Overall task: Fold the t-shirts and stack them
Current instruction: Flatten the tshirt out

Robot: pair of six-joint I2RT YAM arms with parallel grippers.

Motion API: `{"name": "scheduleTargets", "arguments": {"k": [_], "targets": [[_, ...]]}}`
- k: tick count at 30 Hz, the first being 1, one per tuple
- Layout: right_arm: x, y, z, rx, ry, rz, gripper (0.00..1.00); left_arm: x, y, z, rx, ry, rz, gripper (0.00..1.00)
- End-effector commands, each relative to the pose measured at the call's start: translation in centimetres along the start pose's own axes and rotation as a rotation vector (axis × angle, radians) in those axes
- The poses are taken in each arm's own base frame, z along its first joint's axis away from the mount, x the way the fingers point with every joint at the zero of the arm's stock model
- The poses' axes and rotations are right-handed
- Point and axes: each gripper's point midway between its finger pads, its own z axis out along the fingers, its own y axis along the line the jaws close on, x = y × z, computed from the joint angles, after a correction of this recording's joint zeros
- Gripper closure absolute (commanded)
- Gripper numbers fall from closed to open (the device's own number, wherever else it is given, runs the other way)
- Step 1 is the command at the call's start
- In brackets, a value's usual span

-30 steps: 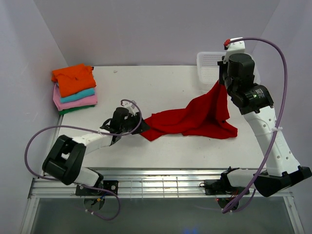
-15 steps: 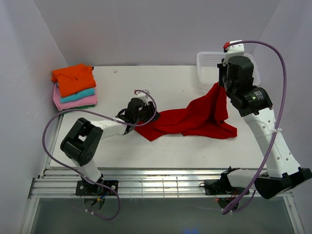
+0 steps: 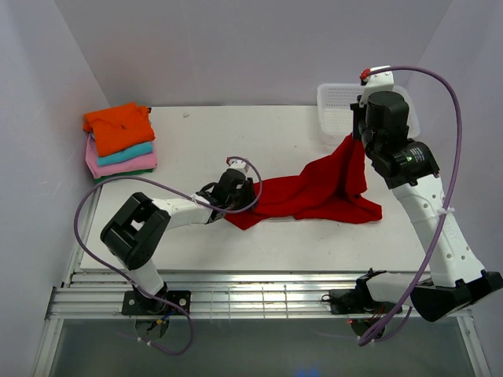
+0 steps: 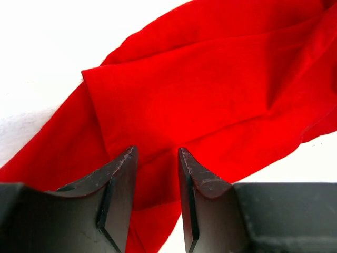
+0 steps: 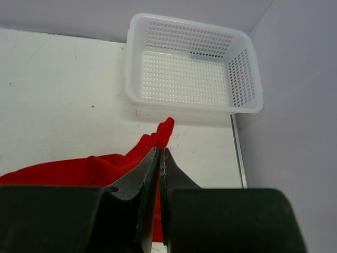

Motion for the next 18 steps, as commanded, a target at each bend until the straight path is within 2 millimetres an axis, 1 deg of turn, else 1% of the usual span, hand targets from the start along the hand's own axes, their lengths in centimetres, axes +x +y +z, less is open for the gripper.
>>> {"name": "scheduleTargets", "arguments": {"k": [1,5,8,11,12,18], "targets": [[-1.3,-0.6,-0.3,0.016,-0.060,0.028,0.92,-2.1,0.1,-1.6,-0.056,-0.068,0.020,0.53],[-1.2,-0.6,-0.3,0.017,-0.057,0.026,0.92,-1.4,0.8,-1.3,-0.085,-0.048,0.026,0.53],[-1.3,-0.6,-0.4,0.016,-0.061,0.026,0.92,-1.3,0.9,-0.9,-0.097,-0.048,0.029,0.53],[-1.6,-0.7,-0.7,0.017,-0.071,0.033,0.92,-1.0,1.2,-0.1,-0.117,-0.034,0.043,0.53],[-1.6,-0.8,-0.7,0.018,-0.071,0.030,0.92,-0.8,1.2,0.3,-0.124,-0.025,0.050,0.53],[-1.3,-0.8,-0.6,0.021,-0.064,0.025,0.92,-0.5,0.7,1.3,-0.130,-0.019,0.077,0.54]]}}
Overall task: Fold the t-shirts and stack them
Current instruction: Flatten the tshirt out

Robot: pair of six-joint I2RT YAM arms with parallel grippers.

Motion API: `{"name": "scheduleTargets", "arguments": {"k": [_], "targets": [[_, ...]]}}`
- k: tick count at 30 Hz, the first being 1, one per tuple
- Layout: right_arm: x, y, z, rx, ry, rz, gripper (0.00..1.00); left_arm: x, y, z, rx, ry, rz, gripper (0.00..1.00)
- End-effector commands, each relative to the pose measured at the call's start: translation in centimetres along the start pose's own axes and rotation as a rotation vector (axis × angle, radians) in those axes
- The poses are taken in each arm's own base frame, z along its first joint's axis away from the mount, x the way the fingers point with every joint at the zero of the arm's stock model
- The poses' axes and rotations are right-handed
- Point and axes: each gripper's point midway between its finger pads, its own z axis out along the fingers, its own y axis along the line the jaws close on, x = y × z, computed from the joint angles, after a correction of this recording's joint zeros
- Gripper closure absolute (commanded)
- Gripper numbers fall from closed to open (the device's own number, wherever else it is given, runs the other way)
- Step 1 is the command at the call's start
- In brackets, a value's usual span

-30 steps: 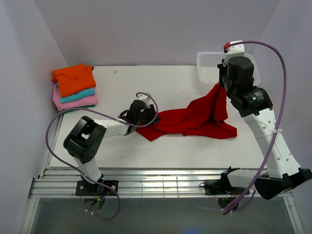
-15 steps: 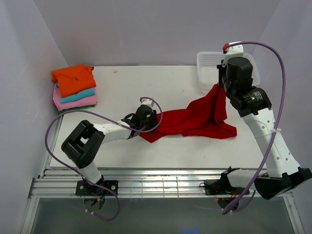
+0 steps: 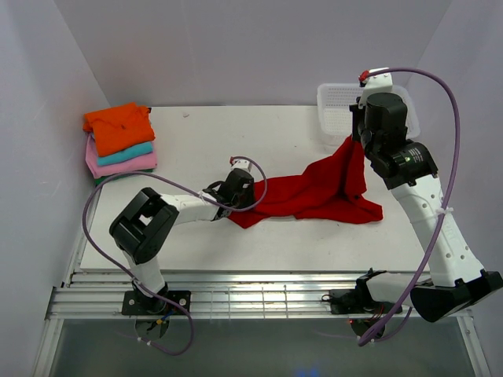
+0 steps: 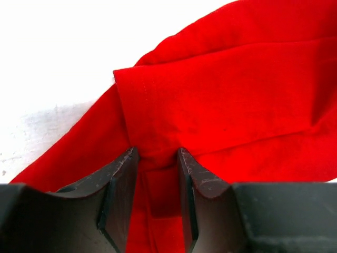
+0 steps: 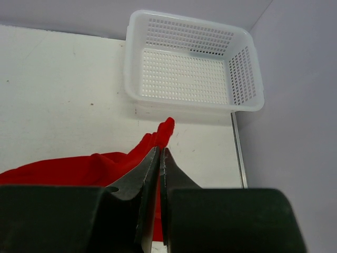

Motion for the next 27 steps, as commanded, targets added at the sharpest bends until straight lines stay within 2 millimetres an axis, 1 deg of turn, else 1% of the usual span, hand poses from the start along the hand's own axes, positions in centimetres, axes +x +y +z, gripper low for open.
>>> {"name": "scheduleTargets", "arguments": {"k": [1,2,3,4,5,7,9,12,14,16,17,20,21,24,25,27], "targets": [[-1.8,-0.9,-0.9,0.020,-0.070,0.027,0.92,-1.1,-1.1,0.3,0.004,-0.027,0.029,0.55],[-1.8,-0.9,-0.8,0.020,-0.070,0.027,0.92,-1.1,-1.0,0.4,-0.003,-0.026,0.034,0.57],[-1.7,-0.8,-0.8,0.021,-0.066,0.025,0.92,-1.2,-1.1,0.5,-0.005,-0.029,0.037,0.66],[-1.7,-0.9,-0.7,0.024,-0.066,0.024,0.92,-1.3,-1.2,0.5,-0.010,-0.032,0.039,0.72],[-1.7,-0.9,-0.8,0.023,-0.066,0.024,0.92,-1.5,-1.1,0.5,-0.020,-0.038,0.040,0.80],[-1.7,-1.0,-0.8,0.024,-0.067,0.025,0.92,-2.0,-1.1,0.2,-0.030,-0.055,0.048,0.91],[-1.7,-0.9,-0.7,0.023,-0.065,0.023,0.92,-3.0,-1.1,-0.4,-0.048,-0.081,0.055,0.91],[-1.5,-0.6,-0.4,0.015,-0.058,0.018,0.92,-4.0,-1.3,-1.1,-0.062,-0.087,0.073,0.80],[-1.3,-0.4,-0.2,0.009,-0.051,0.015,0.92,-4.8,-1.5,-1.4,-0.061,-0.099,0.082,0.76],[-1.2,-0.3,-0.1,0.009,-0.048,0.014,0.92,-5.3,-1.5,-1.6,-0.068,-0.111,0.084,0.76],[-1.1,-0.3,0.0,0.009,-0.045,0.013,0.92,-5.6,-1.5,-1.8,-0.069,-0.122,0.083,0.80],[-1.1,-0.4,-0.1,0.014,-0.046,0.011,0.92,-7.2,-1.8,-2.6,-0.073,-0.161,0.089,0.83],[-1.1,-0.4,-0.2,0.012,-0.047,0.011,0.92,-8.4,-2.1,-3.3,-0.070,-0.189,0.083,0.83],[-1.1,-0.4,-0.1,0.012,-0.045,0.010,0.92,-10.0,-2.0,-4.6,-0.095,-0.222,0.089,0.82],[-1.1,-0.4,-0.1,0.012,-0.046,0.010,0.92,-10.8,-1.9,-5.4,-0.108,-0.238,0.092,0.82],[-1.1,-0.4,-0.1,0.012,-0.045,0.010,0.92,-11.7,-1.8,-6.3,-0.118,-0.257,0.094,0.82]]}}
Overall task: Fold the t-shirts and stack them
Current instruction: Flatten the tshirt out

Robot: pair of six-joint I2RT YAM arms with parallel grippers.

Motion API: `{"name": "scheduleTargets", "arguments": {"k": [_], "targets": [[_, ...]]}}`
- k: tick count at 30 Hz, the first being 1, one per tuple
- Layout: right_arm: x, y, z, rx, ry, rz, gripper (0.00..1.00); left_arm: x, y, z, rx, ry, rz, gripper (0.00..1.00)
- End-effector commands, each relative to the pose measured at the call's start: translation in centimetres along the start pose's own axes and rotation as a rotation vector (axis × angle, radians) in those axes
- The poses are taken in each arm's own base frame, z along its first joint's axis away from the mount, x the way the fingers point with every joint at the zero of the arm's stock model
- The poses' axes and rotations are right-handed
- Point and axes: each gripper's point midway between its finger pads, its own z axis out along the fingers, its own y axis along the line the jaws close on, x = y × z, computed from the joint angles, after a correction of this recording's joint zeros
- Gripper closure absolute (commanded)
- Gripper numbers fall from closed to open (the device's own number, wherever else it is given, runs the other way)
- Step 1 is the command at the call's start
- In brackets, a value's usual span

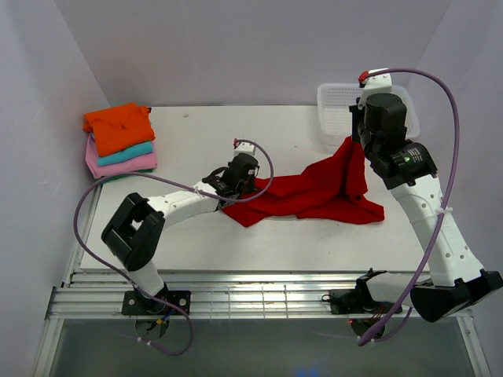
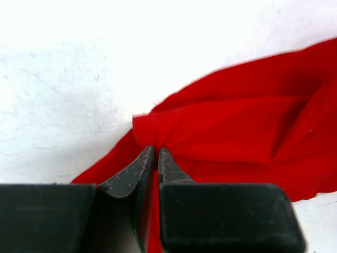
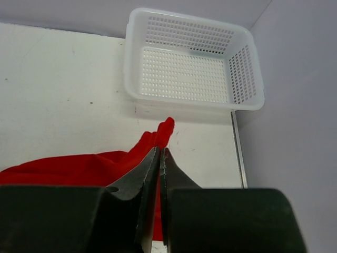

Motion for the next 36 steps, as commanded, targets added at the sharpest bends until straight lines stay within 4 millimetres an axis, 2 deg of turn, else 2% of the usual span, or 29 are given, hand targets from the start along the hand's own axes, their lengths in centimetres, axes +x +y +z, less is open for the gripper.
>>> {"name": "scheduleTargets", "arguments": {"k": [1,4,7,8,10,11,14,15,17,18,20,21,22,24,25,27,30,31,32,33,34,35,36], "targets": [[-1.3,-0.3,-0.1,0.010,-0.048,0.013,0.92,-6.1,0.3,-3.9,-0.022,-0.140,-0.015,0.82],[-1.1,-0.3,0.0,0.011,-0.045,0.017,0.92,-7.2,0.9,-5.3,-0.038,-0.170,-0.021,0.82],[-1.3,-0.3,-0.4,0.007,-0.053,0.028,0.92,-8.9,1.7,-7.7,-0.048,-0.216,-0.035,0.82],[-1.5,-0.5,-0.7,0.008,-0.062,0.035,0.92,-10.1,1.8,-9.1,-0.039,-0.248,-0.051,0.82],[-2.0,-1.0,-1.6,0.010,-0.087,0.052,0.92,-11.1,2.4,-10.8,-0.048,-0.273,-0.059,0.82],[-2.2,-1.2,-1.9,0.012,-0.094,0.056,0.92,-12.7,2.7,-12.8,-0.036,-0.319,-0.083,0.82],[-2.9,-1.8,-3.0,0.014,-0.123,0.070,0.92,-14.6,4.2,-16.2,-0.056,-0.401,-0.118,0.82],[-3.0,-1.9,-3.2,0.016,-0.125,0.070,0.92,-15.9,5.0,-18.4,-0.054,-0.456,-0.141,0.83],[-3.5,-2.0,-3.3,0.016,-0.132,0.073,0.92,-17.2,6.5,-20.5,-0.107,-0.516,-0.136,0.83],[-3.6,-1.8,-3.1,0.013,-0.133,0.073,0.92,-18.6,7.3,-22.1,-0.123,-0.560,-0.149,0.83],[-4.1,-1.3,-2.2,0.001,-0.126,0.068,0.92,-19.7,8.5,-23.4,-0.183,-0.585,-0.126,0.83],[-4.2,-1.0,-1.6,-0.006,-0.119,0.064,0.92,-21.0,8.8,-24.4,-0.194,-0.609,-0.135,0.83],[-3.7,0.0,0.0,-0.026,-0.088,0.049,0.92,-21.4,9.0,-24.6,-0.203,-0.613,-0.128,0.83],[-4.0,0.3,1.3,-0.038,-0.072,0.058,0.92,-23.1,9.5,-25.6,-0.218,-0.636,-0.134,0.84],[-3.2,1.3,2.6,-0.067,-0.031,0.052,0.92,-23.1,9.5,-25.1,-0.228,-0.613,-0.118,0.84],[-3.3,1.6,2.8,-0.087,-0.012,0.063,0.92,-23.7,8.8,-25.4,-0.191,-0.593,-0.116,0.85],[-3.8,2.2,0.8,-0.162,-0.030,0.081,0.92,-23.7,6.9,-26.8,-0.055,-0.555,-0.116,0.90],[-4.9,2.1,-1.2,-0.200,-0.069,0.120,0.92,-23.2,6.5,-27.4,-0.016,-0.540,-0.113,0.93],[-4.9,2.2,-2.3,-0.228,-0.067,0.120,0.92,-23.2,6.3,-28.8,0.032,-0.552,-0.124,0.94],[-6.4,1.6,-4.6,-0.253,-0.118,0.136,0.92,-22.7,5.3,-29.4,0.106,-0.529,-0.126,0.96],[-7.0,1.7,-6.1,-0.298,-0.136,0.140,0.92,-22.5,4.9,-30.2,0.148,-0.525,-0.131,0.98],[-7.0,1.6,-7.4,-0.320,-0.130,0.138,0.92,-22.9,4.6,-32.2,0.203,-0.548,-0.143,1.00],[-7.8,1.2,-9.2,-0.342,-0.165,0.144,0.92,-22.5,3.6,-33.4,0.280,-0.536,-0.135,1.00]]}}
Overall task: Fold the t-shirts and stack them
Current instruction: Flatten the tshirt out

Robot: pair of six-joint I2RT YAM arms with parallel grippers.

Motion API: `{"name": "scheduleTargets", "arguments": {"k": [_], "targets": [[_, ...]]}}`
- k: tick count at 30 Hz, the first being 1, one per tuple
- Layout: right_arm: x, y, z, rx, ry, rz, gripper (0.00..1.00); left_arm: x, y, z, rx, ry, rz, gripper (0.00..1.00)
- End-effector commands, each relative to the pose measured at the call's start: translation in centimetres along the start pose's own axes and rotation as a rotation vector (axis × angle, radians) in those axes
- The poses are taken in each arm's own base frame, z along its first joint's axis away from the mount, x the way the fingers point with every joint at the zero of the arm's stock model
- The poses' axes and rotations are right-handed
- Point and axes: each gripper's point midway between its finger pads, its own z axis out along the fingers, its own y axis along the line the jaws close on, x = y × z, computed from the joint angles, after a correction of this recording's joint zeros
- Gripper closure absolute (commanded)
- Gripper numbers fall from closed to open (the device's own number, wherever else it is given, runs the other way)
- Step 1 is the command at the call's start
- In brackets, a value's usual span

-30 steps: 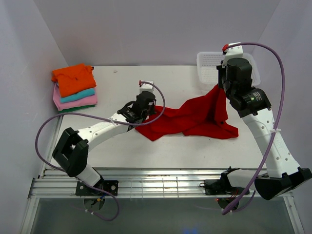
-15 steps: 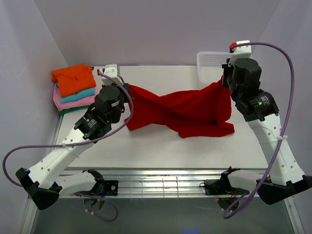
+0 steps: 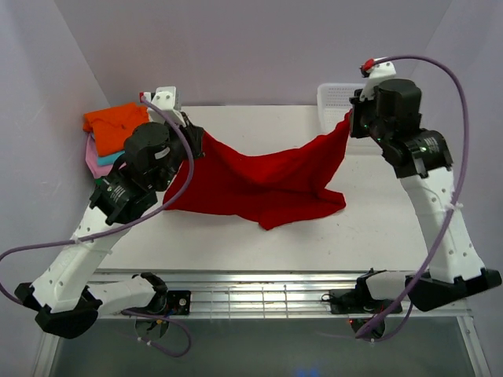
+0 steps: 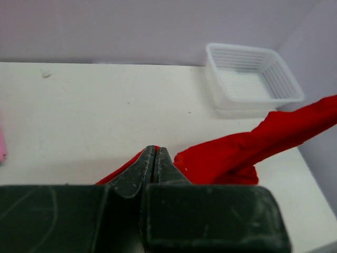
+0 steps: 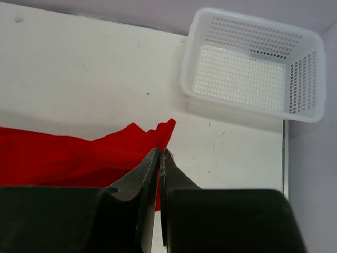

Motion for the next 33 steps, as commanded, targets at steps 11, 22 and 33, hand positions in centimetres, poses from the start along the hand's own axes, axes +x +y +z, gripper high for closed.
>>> {"name": "scheduleTargets", "arguments": {"k": [11,22,33], "targets": [[-11.5,3.2,-25.4,-0.434,-0.588,0.079,0.92,-12.4,-5.9,-18.8,0.668,-0.170,-0.279,1.00],[-12.6,3.0,-27.2,-0.443,-0.657,0.091,0.92,-12.1,-5.6,-19.6,0.677,-0.162,-0.317,1.00],[-9.0,5.5,-7.3,-0.378,-0.319,0.080,0.92,-2.3,-3.9,-3.5,0.230,0.081,-0.079,1.00]]}}
